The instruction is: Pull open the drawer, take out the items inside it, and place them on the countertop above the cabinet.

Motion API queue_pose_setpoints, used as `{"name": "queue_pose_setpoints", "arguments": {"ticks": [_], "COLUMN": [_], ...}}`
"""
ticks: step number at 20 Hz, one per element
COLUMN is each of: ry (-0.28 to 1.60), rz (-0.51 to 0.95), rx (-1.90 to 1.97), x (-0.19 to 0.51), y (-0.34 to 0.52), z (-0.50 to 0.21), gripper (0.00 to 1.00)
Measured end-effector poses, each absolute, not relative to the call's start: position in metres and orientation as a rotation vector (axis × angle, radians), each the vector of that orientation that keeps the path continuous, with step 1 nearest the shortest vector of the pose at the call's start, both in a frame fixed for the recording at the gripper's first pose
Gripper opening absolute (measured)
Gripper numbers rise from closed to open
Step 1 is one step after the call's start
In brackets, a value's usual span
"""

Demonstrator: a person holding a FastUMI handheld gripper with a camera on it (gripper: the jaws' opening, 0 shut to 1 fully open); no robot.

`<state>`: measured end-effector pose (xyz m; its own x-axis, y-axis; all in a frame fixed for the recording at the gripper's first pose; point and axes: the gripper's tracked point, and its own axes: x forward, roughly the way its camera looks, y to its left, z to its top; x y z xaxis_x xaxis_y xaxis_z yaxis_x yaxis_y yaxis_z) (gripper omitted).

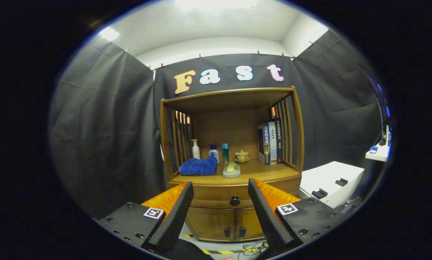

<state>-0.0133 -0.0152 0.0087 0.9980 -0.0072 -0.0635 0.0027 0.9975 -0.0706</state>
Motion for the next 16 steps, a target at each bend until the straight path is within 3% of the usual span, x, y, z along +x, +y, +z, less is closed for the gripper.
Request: {"name": "queue_pose_setpoints", "arguments": {"ticks": [16], "ry": [0.041], "rz": [-0.006], "rx": [-0.093], "x": [-0.019], "y": [-0.004], "z": [-0.005], "gripper": [0.98]}}
